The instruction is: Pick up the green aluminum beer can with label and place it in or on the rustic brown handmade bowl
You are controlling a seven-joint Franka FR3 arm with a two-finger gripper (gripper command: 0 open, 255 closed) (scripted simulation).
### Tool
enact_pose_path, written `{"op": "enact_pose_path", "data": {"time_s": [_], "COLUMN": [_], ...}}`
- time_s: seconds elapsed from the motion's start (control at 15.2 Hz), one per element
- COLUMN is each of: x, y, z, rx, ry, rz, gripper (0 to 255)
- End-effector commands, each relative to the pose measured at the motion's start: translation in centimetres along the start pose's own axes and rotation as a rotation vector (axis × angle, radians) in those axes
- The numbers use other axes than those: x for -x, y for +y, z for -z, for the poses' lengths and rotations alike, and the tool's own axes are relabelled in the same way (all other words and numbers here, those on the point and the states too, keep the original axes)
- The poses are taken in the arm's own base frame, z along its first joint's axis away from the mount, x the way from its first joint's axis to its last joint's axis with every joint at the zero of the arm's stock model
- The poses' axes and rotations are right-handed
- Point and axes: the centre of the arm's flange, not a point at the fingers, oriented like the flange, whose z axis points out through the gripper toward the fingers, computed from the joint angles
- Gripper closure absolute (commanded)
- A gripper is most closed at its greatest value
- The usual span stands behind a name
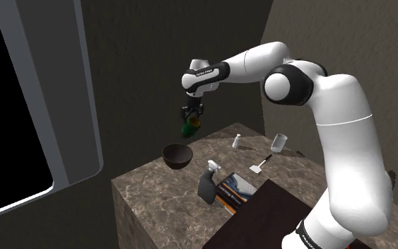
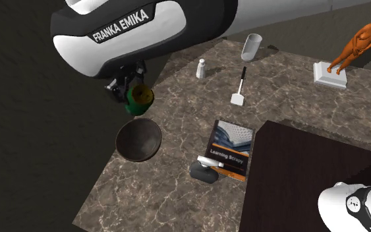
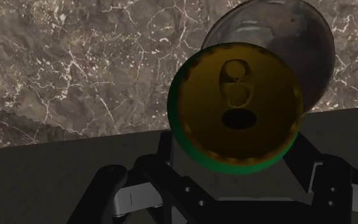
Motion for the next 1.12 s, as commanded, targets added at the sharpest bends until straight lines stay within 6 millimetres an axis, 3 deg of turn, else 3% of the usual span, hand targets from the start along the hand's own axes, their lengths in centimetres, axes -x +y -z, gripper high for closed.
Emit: {"op": "enact_pose_path", "data": {"time_s": [0.0, 0.26, 1.06], "x": [-0.1, -0.6, -0.6], "y": [-2.6, -7.5, -7.6], "z": [0.6, 1.6, -4.8], "rx": [0.000, 0.000, 0.000], "ry": [0.000, 0.000, 0.000], "rz": [-0.001, -0.001, -0.001], "gripper": [255, 255, 255]}}
